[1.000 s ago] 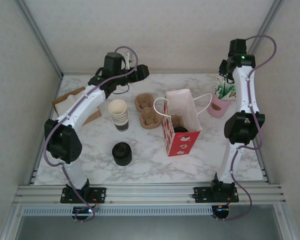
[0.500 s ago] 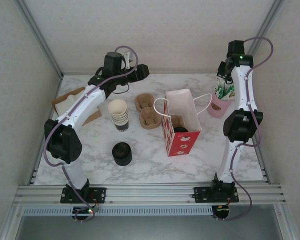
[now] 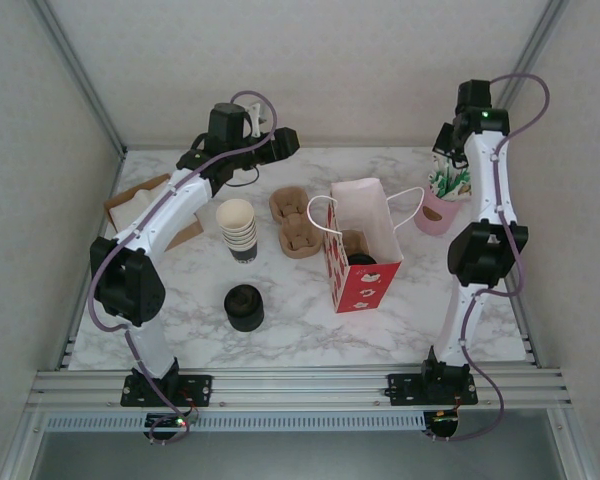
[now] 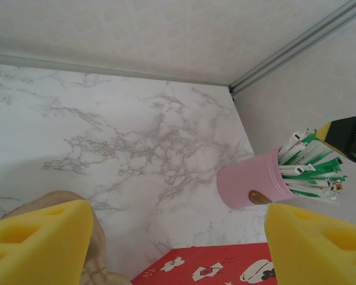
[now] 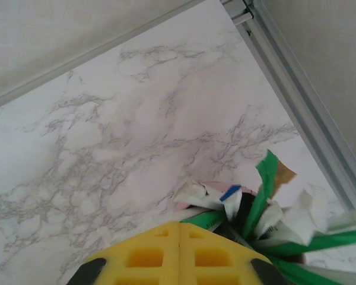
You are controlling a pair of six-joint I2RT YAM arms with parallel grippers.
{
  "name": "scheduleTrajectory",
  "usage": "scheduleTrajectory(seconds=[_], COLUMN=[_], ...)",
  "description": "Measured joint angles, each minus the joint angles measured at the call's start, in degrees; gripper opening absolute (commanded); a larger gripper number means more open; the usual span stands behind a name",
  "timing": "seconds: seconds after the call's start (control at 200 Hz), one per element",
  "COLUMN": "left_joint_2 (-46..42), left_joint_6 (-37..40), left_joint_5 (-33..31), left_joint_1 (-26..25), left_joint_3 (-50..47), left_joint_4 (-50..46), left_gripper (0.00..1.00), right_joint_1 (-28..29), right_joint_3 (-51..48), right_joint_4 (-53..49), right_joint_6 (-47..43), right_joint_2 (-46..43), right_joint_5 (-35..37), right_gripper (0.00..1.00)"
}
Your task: Pack the takeout coffee
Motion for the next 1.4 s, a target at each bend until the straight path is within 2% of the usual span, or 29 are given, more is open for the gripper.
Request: scheduleTrajectory(seconds=[0.34,0.616,0.896,1.136,1.287,1.327,1.402], left_joint_2=[-2.12,-8.17,-15.54,-21.2,-24.76,-25.55,-27.15], left_joint_6=[-0.04,-0.48,-1.49,-1.75,-2.05,-2.01,-2.05], left_joint_5=[0.24,0.22,0.0,-0.52,-2.25,-2.75,-3.87], left_joint_1=[-1.07,-1.14,-1.31,-1.49,-1.55,-1.57,-1.62], left_joint_3=[-1.42,-5.95,-10.38,-15.78,-20.2,-21.2,-23.06], left_joint_4=[0.2,1.29,3.52,4.96,5.6,5.66,5.62], left_gripper=[0.76,0.77,0.81,0.83,0.92,0.99,1.0], right_joint_1=[0.0,0.02,0.7,0.9,0.94,1.05,1.05], right_joint_3=[-2.29,-2.93,-3.06,-2.19,-1.79,-1.79,-1.77], right_joint_4=[-0.15,-0.39,-0.37,-1.03,-1.84,-2.03,-2.1], right_joint_6=[-0.74,-1.01,-0.98,-0.59,0.63,0.85,1.27], right_joint_2=[-11.04,-15.91,-25.99,-33.7,-36.52,-37.05,-37.92], right_joint_5=[1.11,1.14,-2.32,-10.93,-20.11,-22.69,-27.41], right_gripper=[0.0,0.0,0.0,0.0,0.0,0.0,0.01])
